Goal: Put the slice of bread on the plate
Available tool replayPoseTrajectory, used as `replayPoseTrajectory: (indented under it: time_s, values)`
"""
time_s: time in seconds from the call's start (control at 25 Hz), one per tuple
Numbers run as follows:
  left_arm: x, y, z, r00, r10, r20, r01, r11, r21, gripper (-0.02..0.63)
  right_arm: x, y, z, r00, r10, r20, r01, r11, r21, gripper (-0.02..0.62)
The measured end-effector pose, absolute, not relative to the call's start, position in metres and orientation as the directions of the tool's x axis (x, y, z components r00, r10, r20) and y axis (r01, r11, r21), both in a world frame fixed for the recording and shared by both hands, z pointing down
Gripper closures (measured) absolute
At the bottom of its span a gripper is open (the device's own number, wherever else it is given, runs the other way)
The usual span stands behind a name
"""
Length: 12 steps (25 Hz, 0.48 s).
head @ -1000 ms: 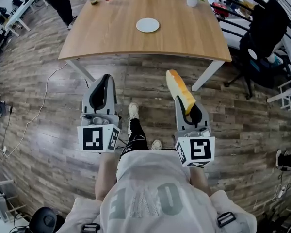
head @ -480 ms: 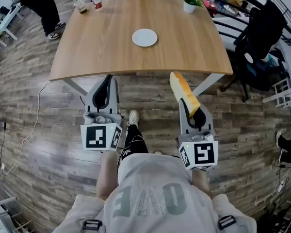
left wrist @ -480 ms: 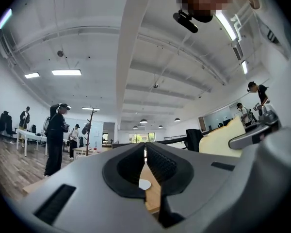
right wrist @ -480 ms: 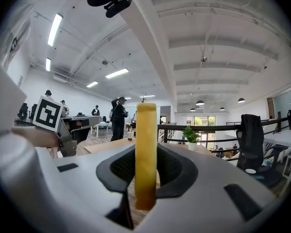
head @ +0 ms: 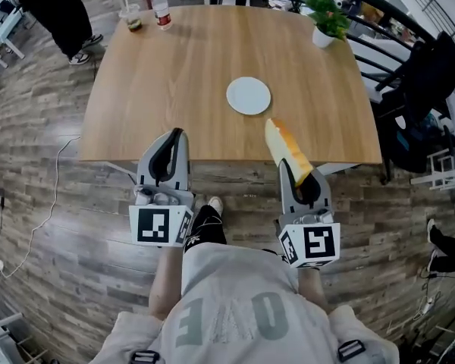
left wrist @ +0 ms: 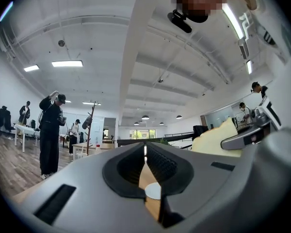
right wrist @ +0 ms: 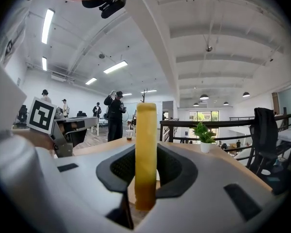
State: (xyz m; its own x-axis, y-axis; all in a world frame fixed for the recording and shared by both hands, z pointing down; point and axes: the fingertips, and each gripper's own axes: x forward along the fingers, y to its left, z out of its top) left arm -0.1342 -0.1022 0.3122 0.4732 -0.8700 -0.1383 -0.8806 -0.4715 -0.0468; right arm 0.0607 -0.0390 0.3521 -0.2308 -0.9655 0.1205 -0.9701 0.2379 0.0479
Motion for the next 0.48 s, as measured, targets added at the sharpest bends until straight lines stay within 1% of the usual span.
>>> replayPoseTrajectory:
  time_s: [0.32,0.48]
  values:
    - [-0.149,-0.2,0.282,0.517,-0.848,-0.122,-0.856,-0.512,-0.068,0.588,0.041,-0.131,0.33,-0.204,-0.968,0.148,-0.972,0.218,0.087,0.506]
    - [-0.147,-0.236,0.29,0.513,-0.853,-0.1,-0.858,-0.513,-0.027,0.588,0.047,-0.157,0.329,-0.176,-0.972,0.156,-0.979,0.19,0.078,0.506]
